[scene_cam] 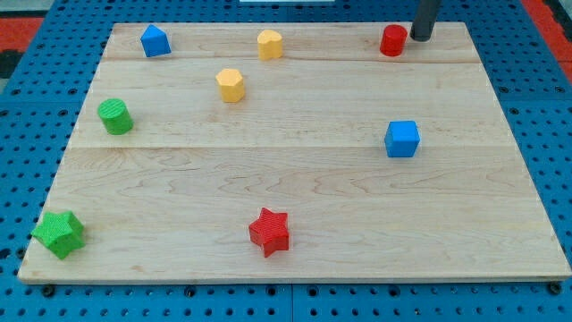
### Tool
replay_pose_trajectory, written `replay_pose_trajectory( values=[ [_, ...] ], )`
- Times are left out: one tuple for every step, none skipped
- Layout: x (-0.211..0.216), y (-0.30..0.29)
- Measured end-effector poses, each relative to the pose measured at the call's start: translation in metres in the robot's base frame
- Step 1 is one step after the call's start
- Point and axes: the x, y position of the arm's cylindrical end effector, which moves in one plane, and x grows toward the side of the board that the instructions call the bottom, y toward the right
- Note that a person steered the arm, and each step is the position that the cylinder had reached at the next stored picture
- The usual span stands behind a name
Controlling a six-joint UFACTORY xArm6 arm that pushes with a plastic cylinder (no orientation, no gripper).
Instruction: Slide the red circle towards the yellow hexagon
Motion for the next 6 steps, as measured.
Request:
replay_pose_trajectory(
  values=[
    [0.019,-0.074],
    [0.078,-0.171],
    [0.144,-0.190],
    [0.196,-0.187],
    [0.215,-0.223],
    [0.198,-0.190]
  ],
)
